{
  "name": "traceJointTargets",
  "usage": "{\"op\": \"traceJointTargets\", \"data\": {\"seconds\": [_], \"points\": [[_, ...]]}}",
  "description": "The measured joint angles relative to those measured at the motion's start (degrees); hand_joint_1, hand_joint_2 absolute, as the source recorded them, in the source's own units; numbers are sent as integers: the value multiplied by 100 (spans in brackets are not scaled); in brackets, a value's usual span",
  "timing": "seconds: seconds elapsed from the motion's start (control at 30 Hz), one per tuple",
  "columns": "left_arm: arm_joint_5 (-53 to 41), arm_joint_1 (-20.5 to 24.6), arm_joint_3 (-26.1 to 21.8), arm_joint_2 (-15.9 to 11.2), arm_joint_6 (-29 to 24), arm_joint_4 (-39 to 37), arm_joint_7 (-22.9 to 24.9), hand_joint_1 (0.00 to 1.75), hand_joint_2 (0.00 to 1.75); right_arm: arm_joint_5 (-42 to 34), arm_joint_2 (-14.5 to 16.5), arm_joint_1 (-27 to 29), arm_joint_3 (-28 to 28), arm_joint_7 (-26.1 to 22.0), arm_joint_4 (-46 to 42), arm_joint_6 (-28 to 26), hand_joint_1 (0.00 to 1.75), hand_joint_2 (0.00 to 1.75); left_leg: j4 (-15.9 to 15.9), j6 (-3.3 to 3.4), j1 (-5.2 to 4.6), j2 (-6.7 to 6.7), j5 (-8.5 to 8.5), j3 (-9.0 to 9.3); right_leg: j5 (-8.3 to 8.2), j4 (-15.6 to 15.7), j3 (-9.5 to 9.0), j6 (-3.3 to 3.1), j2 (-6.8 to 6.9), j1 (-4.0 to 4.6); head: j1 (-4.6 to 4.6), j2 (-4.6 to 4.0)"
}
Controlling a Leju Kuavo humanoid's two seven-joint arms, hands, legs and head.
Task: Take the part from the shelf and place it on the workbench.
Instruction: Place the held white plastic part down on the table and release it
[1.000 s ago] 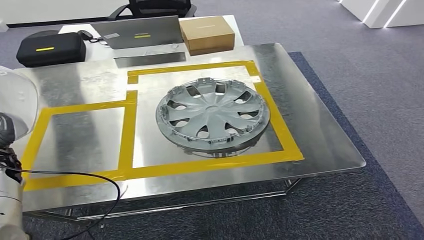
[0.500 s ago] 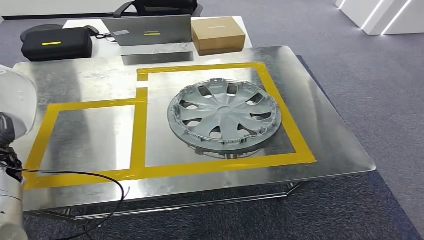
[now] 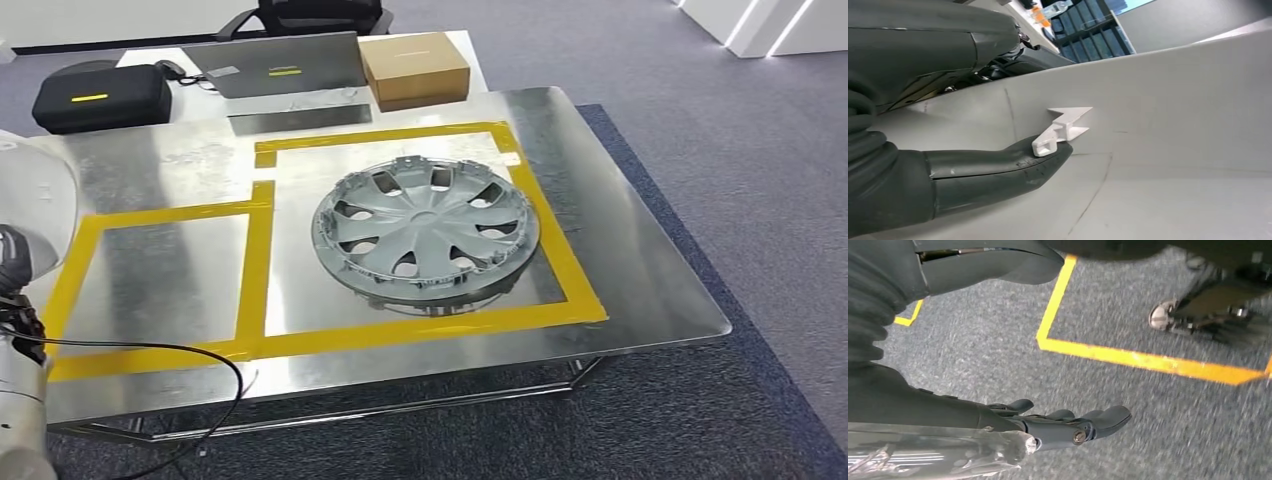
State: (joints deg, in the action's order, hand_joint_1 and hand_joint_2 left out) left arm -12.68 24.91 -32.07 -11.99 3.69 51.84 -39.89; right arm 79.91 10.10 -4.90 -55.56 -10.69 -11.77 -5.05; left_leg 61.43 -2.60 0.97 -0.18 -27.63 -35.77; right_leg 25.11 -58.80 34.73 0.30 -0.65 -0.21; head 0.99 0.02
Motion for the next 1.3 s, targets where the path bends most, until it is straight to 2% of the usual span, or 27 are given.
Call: {"op": "traceJointTargets", "data": {"seconds": [0.07, 0.1, 0.13, 0.17, 0.23, 0.3, 0.33, 0.4, 0.47, 0.5, 0.57, 0.6, 0.63, 0.67, 0.7, 0.77, 0.8, 0.83, 0.93, 0.97, 1.03, 1.1, 1.13, 1.17, 1.2, 1.27, 1.3], "points": [[0, 1, 1, 2, 1, -4, 0, 175, 175, -2, 0, -4, 0, -1, -1, -6, 0, 175, 755, -21, -3, 1, -357, -354, 3, 1, 3, -28, 1, 6, -10, 0], [0, -8, 1, 4, 1, -9, 0, 175, 175, -4, 0, -3, 0, -1, -1, -8, 0, 175, 1065, -25, -3, 1, -454, -505, 5, 1, 2, -31, 1, 8, -11, 0], [0, -16, 1, 6, 2, -13, 0, 175, 175, -6, 0, -1, 0, 0, -1, -7, 0, 175, 1197, -24, -3, 1, -445, -577, 6, 1, 0, -33, 0, 9, -11, 0], [0, -21, 1, 5, 3, -16, 0, 175, 175, -7, 0, 1, 0, 1, -1, -5, 0, 175, 1114, -19, -3, 1, -330, -547, 7, 0, -4, -33, 0, 9, -12, 0], [0, -16, 1, 0, 7, -17, 0, 175, 175, -8, 2, 1, 0, 1, -1, -4, 0, 175, 427, 0, -1, 6, 73, -215, 10, -1, -16, -20, -1, 8, -14, 0], [-1, 4, 2, -2, 14, -17, 0, 175, 175, -8, 4, -5, 0, 1, -1, -4, 0, 175, -230, 29, -7, 5, 288, 96, 20, -20, -2, 25, -4, 31, -15, 0], [-1, 8, 3, -1, 17, -17, 0, 175, 175, -9, 4, -5, 0, 1, -1, -4, 0, 175, -362, 50, -14, 3, 296, 151, 18, -20, 8, 54, -6, 43, -18, 0], [-2, 3, 3, 1, 20, -17, 0, 175, 175, -9, 4, 0, 0, 1, -1, 2, 0, 175, -400, 112, -20, -2, 291, 154, 7, 1, 17, 114, -6, 45, -17, 0], [-2, 8, 2, 0, 22, -17, 0, 175, 175, -8, 3, 3, 0, 1, -1, 8, 0, 175, -415, 183, -4, 0, 304, 165, 101, -122, 82, 182, 4, 36, -2, 0], [-2, 13, 2, 0, 26, -17, 0, 175, 175, -8, 3, 0, 0, 0, -1, 9, 0, 175, -423, 210, 8, 3, 309, 172, 231, -345, 189, 214, 10, 31, 8, 0], [-2, 16, 1, 3, 43, -17, 0, 175, 175, -7, 5, -3, 0, -1, 1, 10, 0, 175, -422, 238, 7, 5, 303, 176, 584, -1093, 544, 255, 17, 20, 30, 0], [-2, 16, 1, 5, 57, -17, 0, 175, 175, -7, 6, 0, 0, -1, 1, 11, 0, 175, -422, 242, 4, 5, 300, 177, 707, -1439, 716, 264, 18, 16, 29, 0], [0, 16, 1, 7, 71, -17, 0, 175, 175, -7, 7, 5, 0, 0, 1, 11, 0, 175, -422, 245, 2, 5, 298, 180, 739, -1632, 818, 267, 18, 15, 30, 0], [4, 16, 1, 8, 86, -17, 0, 175, 175, -7, 7, 9, 0, 1, 1, 10, 0, 175, -421, 244, 1, 3, 295, 186, 654, -1590, 807, 262, 18, 15, 29, 0], [10, 17, 1, 8, 98, -17, 0, 175, 175, -7, 7, 9, 0, 1, 1, 9, 0, 175, -421, 239, 3, 1, 290, 197, 478, -1319, 680, 252, 18, 15, 30, 0], [21, 27, 1, 6, 114, -17, 0, 175, 175, -7, 7, -1, 0, 0, 1, 5, 0, 175, -416, 207, -3, -3, 270, 222, 125, -500, 254, 224, 15, 16, 31, 0], [24, 35, 1, 4, 118, -17, 0, 175, 175, -7, 7, -9, 0, -1, 1, 3, 0, 175, -411, 180, -11, -6, 264, 227, 38, -203, 93, 203, 10, 18, 26, 0], [25, 44, 2, 3, 123, -17, 0, 175, 175, -7, 8, -13, 0, -1, 1, 2, 0, 175, -412, 150, -19, -8, 264, 227, 16, -50, 7, 180, 4, 23, 21, 0], [26, 59, 3, 1, 133, -16, 0, 175, 175, -7, 10, -8, 0, -2, 1, 2, 0, 175, -432, 59, -15, -10, 272, 228, 10, -15, 0, 81, -6, 27, 12, 0], [26, 64, 3, -1, 133, -16, 0, 175, 175, -7, 12, -6, 0, -2, 1, 2, 0, 175, -369, 33, -10, -8, 214, 199, 0, -3, -2, 43, -6, 18, 4, 0], [26, 79, 3, -1, 134, -16, 0, 175, 175, -7, 15, -9, 0, -2, 0, -5, 0, 175, 104, -4, -5, -3, -75, -16, -15, 16, -7, -16, -3, 3, -14, 0], [26, 82, 3, 4, 135, -26, 0, 175, 175, -7, 15, -11, 0, -2, -1, -11, 0, 175, 839, -24, -5, -3, -400, -368, -12, 15, -3, -40, -1, 7, -25, 0], [26, 76, 3, 6, 136, -33, 0, 175, 175, -7, 15, -10, 0, -2, -1, -11, 0, 175, 1065, -29, -5, -2, -449, -484, -12, 15, -3, -41, -2, 9, -26, 0], [27, 73, 3, 7, 136, -40, 0, 175, 175, -7, 15, -7, 0, -2, -1, -9, 0, 175, 1107, -29, -4, -2, -394, -515, -11, 14, -4, -41, -2, 10, -27, 0], [27, 71, 3, 5, 135, -44, 0, 175, 175, -7, 16, -5, 0, -2, -1, -8, 0, 175, 936, -26, -3, -2, -240, -440, -11, 14, -7, -40, -2, 8, -27, 0], [28, 77, 3, 2, 131, -46, 0, 175, 175, -5, 18, -6, 0, -2, -1, -7, 0, 175, 209, -13, -3, 8, 140, -87, -5, 6, -13, -18, -4, 13, -30, 0], [28, 83, 4, 0, 127, -46, 0, 175, 175, -4, 19, -8, 0, -2, -1, -8, 0, 175, -118, 1, -5, 8, 250, 69, 0, -5, -5, 4, -7, 24, -32, 0]]}}
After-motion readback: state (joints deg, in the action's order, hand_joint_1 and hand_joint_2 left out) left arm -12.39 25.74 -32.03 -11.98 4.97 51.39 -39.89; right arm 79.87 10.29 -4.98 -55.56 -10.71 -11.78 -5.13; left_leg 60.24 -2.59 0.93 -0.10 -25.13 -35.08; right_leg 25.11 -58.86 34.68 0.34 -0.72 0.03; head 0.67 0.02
